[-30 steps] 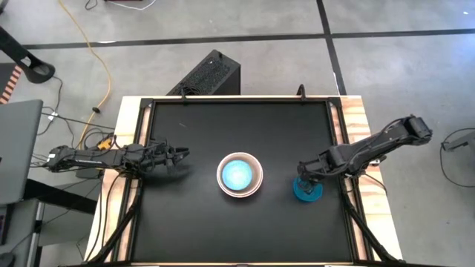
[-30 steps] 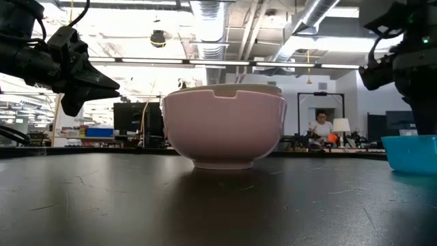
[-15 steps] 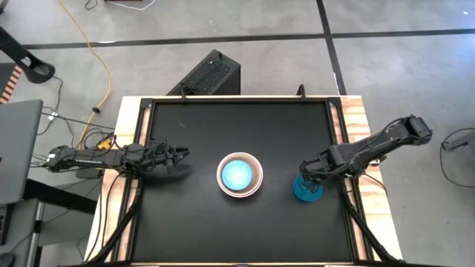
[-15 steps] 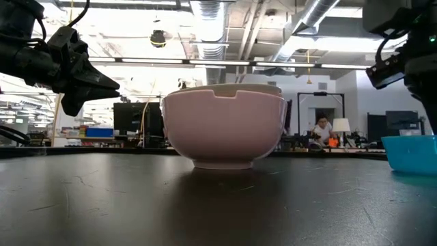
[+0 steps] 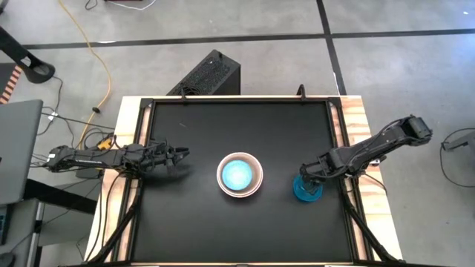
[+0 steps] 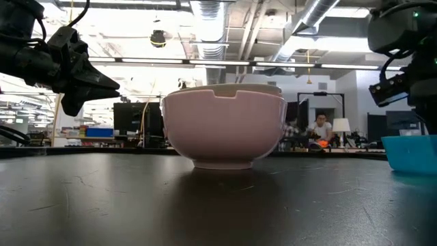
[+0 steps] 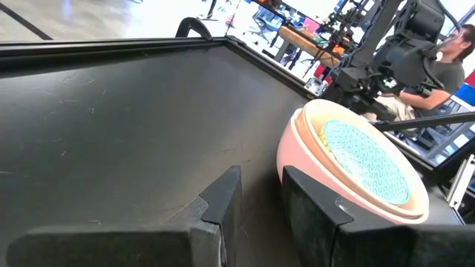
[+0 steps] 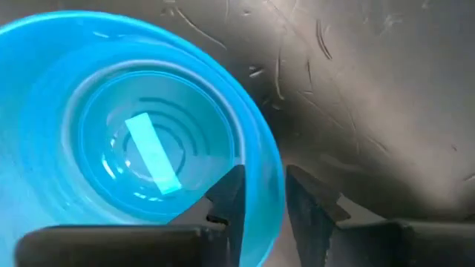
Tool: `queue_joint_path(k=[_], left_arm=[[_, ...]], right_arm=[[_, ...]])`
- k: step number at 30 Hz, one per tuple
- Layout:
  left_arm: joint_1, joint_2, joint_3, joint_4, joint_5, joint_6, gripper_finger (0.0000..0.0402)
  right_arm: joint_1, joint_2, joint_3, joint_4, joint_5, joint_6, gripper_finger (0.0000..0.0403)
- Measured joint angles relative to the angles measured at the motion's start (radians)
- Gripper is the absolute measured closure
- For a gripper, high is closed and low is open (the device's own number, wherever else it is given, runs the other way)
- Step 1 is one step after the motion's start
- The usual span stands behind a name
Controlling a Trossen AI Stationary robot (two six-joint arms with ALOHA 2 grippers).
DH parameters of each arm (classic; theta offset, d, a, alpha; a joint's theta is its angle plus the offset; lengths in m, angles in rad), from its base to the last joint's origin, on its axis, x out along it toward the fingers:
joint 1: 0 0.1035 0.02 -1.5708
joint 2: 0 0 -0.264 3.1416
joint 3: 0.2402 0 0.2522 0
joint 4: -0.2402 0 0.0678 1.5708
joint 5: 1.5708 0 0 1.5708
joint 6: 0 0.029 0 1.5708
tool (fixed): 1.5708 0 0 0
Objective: Nest bowls inside each other
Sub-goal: Stack the transparent blue bowl on top of the blue bowl
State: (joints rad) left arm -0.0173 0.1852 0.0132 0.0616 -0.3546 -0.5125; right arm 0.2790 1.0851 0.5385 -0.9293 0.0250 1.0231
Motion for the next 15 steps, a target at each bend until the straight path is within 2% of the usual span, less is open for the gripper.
queue_joint_path(k=[6, 11, 15], left_arm=[[0.0, 0.0, 0.0, 0.0, 0.0, 0.0, 0.0313], [0.0, 0.0, 0.0, 0.0, 0.0, 0.0, 0.0313], [0.0, 0.0, 0.0, 0.0, 0.0, 0.0, 0.0313]], right_arm=[[-0.002, -0.002, 0.029, -0.019, -0.001, -0.001, 0.0384], [-0.04, 0.0, 0.095, 0.004, -0.031, 0.024, 0.0393], [-0.065, 0.0, 0.203, 0.033, -0.035, 0.006, 0.0398]])
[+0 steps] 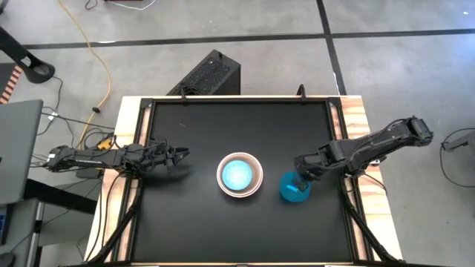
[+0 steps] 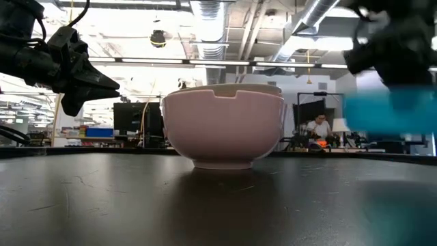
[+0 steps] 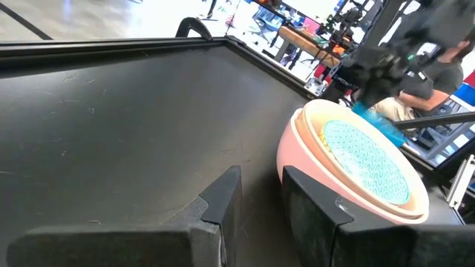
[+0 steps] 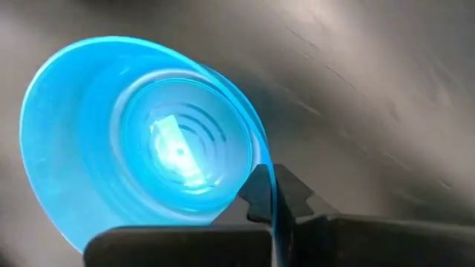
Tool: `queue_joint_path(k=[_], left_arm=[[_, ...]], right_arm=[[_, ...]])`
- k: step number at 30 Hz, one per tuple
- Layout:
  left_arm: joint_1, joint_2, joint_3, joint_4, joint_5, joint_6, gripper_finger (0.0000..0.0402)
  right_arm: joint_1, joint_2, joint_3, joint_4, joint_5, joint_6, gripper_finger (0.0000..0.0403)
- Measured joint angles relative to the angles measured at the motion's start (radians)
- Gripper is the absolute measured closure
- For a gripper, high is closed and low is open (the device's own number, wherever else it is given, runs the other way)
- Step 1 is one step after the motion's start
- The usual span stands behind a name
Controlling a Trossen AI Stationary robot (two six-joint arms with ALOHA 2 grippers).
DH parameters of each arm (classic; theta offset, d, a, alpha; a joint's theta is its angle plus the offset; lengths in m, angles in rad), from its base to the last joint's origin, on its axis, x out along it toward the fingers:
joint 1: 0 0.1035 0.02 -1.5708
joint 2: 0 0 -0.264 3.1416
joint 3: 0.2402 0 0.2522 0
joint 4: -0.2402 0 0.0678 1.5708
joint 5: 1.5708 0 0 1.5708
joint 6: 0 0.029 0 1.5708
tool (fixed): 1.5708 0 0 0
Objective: Nest bowls inside each other
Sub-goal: Stack the transparent blue bowl on top of the blue bowl
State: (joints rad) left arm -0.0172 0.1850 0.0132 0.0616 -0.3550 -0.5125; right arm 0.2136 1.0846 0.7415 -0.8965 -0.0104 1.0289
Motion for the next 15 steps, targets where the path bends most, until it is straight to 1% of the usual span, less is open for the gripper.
queue_joint_path(k=[4, 8, 10, 15], left_arm=[[0.0, 0.0, 0.0, 0.0, 0.0, 0.0, 0.0313], [0.0, 0.0, 0.0, 0.0, 0.0, 0.0, 0.0313], [0.0, 0.0, 0.0, 0.0, 0.0, 0.0, 0.0313], [0.0, 0.0, 0.0, 0.0, 0.0, 0.0, 0.0313]], right_arm=[[-0.002, 0.022, 0.132, 0.07, 0.022, -0.1, 0.04], [0.004, 0.11, 0.282, 0.137, 0.088, -0.233, 0.0401], [-0.004, 0.189, 0.365, 0.169, 0.112, -0.312, 0.0402], [-0.048, 0.433, 0.593, 0.202, 0.114, -0.527, 0.0402]])
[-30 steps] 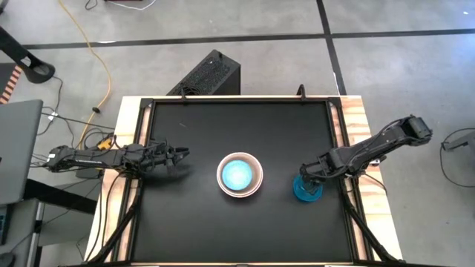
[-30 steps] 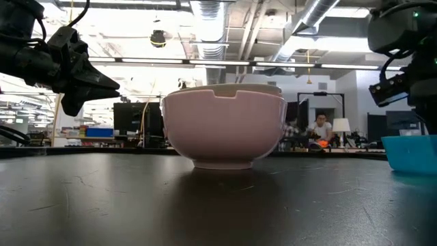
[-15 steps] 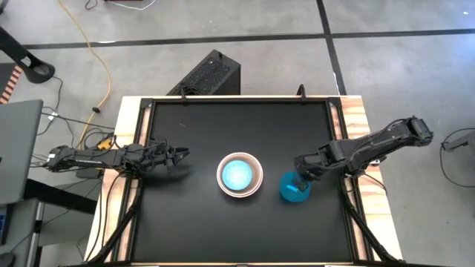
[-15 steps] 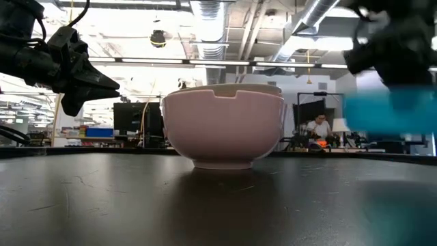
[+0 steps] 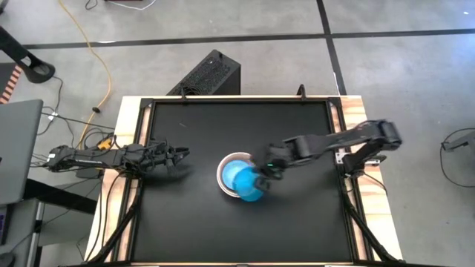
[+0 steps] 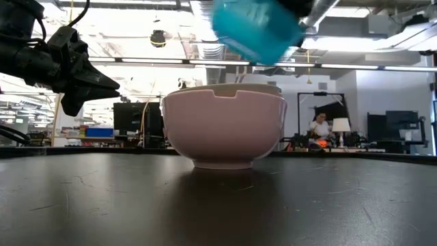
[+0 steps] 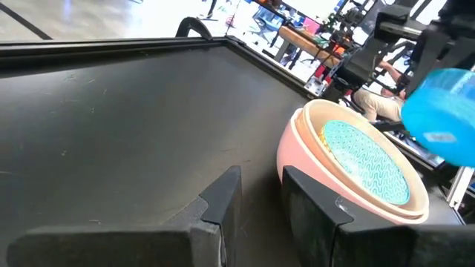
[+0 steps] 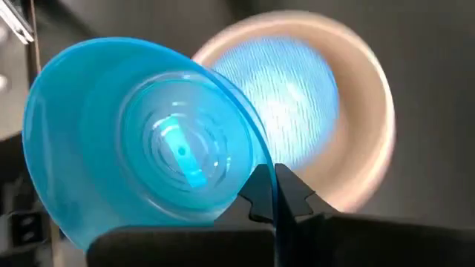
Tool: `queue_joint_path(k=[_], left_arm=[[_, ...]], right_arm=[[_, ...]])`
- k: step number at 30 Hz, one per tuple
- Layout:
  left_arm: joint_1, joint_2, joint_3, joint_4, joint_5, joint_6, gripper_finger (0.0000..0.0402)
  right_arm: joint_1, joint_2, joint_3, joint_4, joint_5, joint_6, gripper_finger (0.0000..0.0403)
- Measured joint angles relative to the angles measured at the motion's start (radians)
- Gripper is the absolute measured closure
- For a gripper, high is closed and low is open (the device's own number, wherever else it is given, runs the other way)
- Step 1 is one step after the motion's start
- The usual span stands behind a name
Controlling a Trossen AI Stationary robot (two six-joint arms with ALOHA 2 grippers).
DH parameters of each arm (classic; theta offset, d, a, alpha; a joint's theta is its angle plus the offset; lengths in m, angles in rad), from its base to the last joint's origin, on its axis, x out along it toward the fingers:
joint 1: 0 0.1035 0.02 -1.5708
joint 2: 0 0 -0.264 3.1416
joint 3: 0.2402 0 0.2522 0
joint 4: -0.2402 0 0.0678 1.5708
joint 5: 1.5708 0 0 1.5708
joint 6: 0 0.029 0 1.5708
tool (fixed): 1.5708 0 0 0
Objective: Nest bowls inside each other
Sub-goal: Stack the transparent blue bowl on top of the blue bowl
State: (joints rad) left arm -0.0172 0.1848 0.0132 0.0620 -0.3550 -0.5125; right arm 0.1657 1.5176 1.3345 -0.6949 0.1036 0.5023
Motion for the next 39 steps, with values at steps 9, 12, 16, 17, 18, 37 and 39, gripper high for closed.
queue_joint_path(k=[9, 12, 16, 17, 18, 37, 39], left_arm=[[0.0, 0.0, 0.0, 0.0, 0.006, -0.026, 0.0313], [0.0, 0.0, 0.0, 0.0, 0.007, -0.026, 0.0313], [0.0, 0.0, 0.0, 0.0, 0.007, -0.023, 0.0313], [0.0, 0.0, 0.0, 0.0, 0.007, -0.02, 0.0313], [0.0, 0.0, 0.0, 0.0, 0.008, -0.015, 0.0313], [0.0, 0.0, 0.0, 0.0, 0.008, -0.007, 0.0313], [0.0, 0.0, 0.0, 0.0, 0.008, -0.007, 0.0313]], right_arm=[[-0.118, 0.307, 0.318, -0.1, -0.08, -0.207, 0.0403], [-0.149, 0.342, 0.35, -0.118, -0.108, -0.223, 0.0403], [-0.178, 0.351, 0.352, -0.156, -0.114, -0.223, 0.0403], [-0.185, 0.351, 0.348, -0.162, -0.114, -0.223, 0.0403], [-0.19, 0.351, 0.347, -0.17, -0.114, -0.223, 0.0403], [-0.19, 0.351, 0.346, -0.304, -0.103, -0.204, 0.0403], [-0.19, 0.351, 0.346, -0.304, -0.103, -0.198, 0.0403]])
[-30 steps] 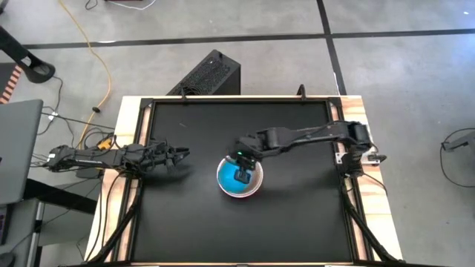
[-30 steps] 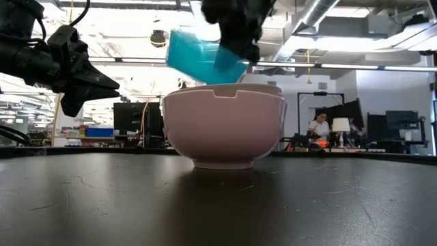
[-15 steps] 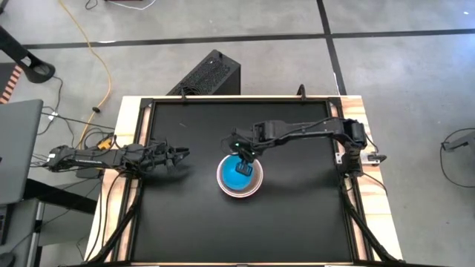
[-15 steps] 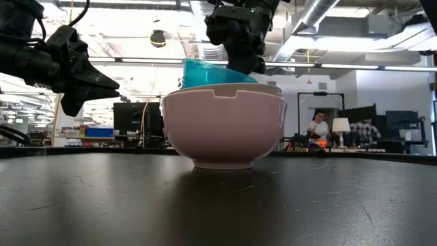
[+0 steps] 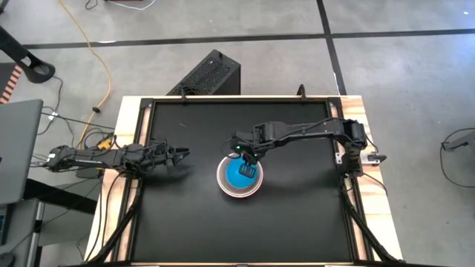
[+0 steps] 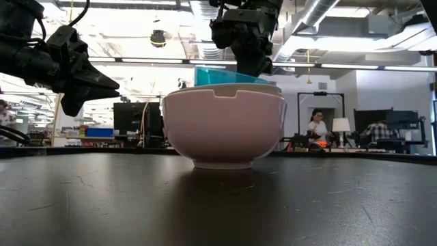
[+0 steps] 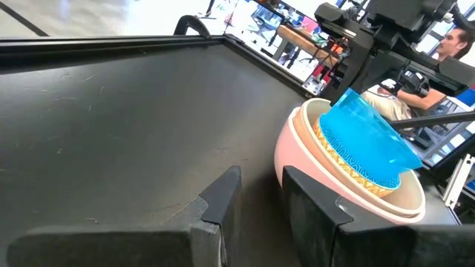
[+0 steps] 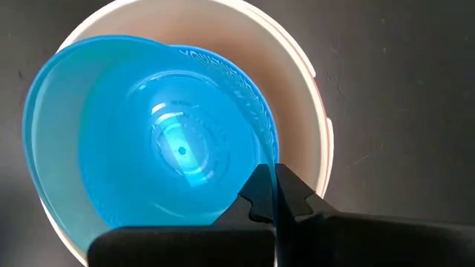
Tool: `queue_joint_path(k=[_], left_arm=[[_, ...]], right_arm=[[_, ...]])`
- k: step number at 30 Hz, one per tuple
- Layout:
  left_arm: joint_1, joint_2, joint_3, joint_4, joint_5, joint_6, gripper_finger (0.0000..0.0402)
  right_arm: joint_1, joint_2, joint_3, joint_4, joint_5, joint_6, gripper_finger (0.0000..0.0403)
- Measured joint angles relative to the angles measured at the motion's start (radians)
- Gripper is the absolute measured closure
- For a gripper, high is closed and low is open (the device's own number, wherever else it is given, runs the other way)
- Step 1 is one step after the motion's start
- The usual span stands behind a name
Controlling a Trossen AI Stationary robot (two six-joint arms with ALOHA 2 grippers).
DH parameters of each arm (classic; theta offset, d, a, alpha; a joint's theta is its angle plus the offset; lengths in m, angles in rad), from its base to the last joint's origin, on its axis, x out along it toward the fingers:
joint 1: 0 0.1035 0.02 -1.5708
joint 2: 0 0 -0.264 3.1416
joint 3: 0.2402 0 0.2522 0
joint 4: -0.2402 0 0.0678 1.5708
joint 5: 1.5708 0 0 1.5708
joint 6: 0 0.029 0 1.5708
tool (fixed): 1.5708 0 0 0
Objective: Nest bowls inside each other
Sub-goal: Stack the transparent blue bowl on top of the blue bowl
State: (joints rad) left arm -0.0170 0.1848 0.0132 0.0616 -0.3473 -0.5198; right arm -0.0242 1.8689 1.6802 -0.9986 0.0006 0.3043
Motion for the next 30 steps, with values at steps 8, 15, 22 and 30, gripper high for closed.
queue_joint_path(k=[8, 15, 22, 30], left_arm=[[0.0, 0.0, 0.0, 0.0, 0.0, 0.0, 0.0313], [0.0, 0.0, 0.0, 0.0, 0.0, 0.0, 0.0313], [0.0, 0.0, 0.0, 0.0, 0.001, 0.0, 0.0313], [0.0, 0.0, 0.0, 0.0, 0.001, 0.0, 0.0313]], right_arm=[[0.0, 0.0, 0.0, 0.001, 0.0, 0.002, 0.0401], [0.012, 0.002, 0.0, 0.007, 0.002, 0.002, 0.0388], [0.024, 0.002, 0.0, 0.008, 0.004, 0.002, 0.0336], [0.022, -0.001, 0.0, -0.003, 0.004, -0.015, 0.0301]])
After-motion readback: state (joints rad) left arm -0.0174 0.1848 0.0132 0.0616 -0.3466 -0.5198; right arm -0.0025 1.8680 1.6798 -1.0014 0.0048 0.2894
